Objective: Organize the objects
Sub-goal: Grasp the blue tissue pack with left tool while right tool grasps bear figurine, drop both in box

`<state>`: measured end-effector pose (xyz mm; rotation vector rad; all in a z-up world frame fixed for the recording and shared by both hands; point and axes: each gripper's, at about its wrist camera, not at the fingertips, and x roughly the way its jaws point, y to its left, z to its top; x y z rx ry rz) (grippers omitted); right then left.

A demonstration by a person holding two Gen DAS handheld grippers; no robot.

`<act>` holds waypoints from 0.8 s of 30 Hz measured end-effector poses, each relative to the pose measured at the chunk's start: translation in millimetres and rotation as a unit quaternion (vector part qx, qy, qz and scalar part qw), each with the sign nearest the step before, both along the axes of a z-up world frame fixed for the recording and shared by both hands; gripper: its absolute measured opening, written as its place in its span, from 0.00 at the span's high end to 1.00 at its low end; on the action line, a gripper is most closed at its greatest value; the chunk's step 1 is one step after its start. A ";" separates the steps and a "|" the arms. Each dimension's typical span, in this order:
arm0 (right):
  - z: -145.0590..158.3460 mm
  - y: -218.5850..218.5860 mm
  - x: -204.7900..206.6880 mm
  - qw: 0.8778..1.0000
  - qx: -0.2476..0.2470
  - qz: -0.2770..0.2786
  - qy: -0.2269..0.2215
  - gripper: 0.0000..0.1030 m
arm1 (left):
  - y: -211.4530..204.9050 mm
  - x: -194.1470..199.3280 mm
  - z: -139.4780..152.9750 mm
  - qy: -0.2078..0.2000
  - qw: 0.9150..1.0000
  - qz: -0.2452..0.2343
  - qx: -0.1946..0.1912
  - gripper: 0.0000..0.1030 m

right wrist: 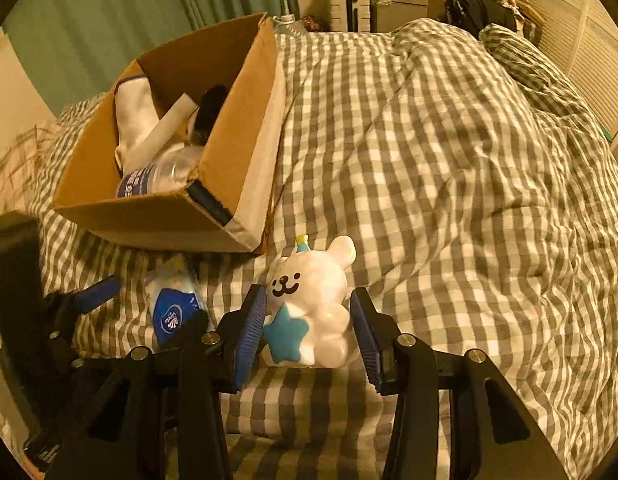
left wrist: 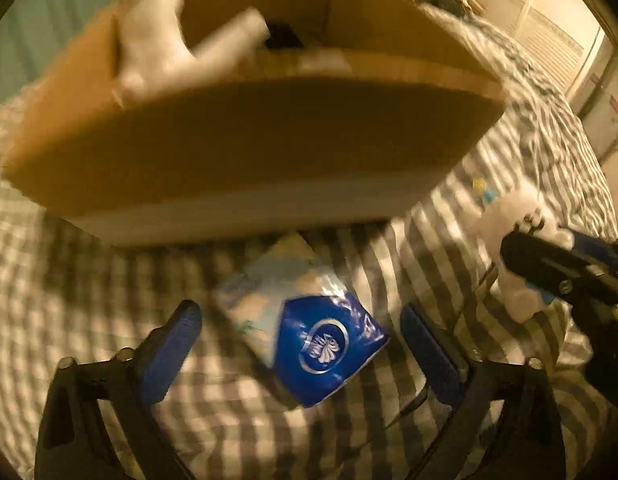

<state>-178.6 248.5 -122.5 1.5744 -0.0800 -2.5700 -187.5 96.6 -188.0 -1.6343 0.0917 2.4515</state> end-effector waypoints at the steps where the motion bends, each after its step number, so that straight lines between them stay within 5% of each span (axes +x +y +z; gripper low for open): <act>1: 0.0 -1.5 -0.2 1.000 0.001 0.002 0.000 0.58 | -1.8 -0.7 -5.4 -0.012 1.000 0.000 0.007 0.23; 12: 11.3 -6.4 10.5 1.000 0.001 -0.003 0.021 0.58 | -24.2 37.8 32.6 0.041 0.998 -0.002 0.049 0.27; 24: 78.1 -36.7 65.2 0.995 0.008 0.021 0.095 0.58 | -62.0 90.5 125.6 0.119 0.991 0.005 0.066 0.27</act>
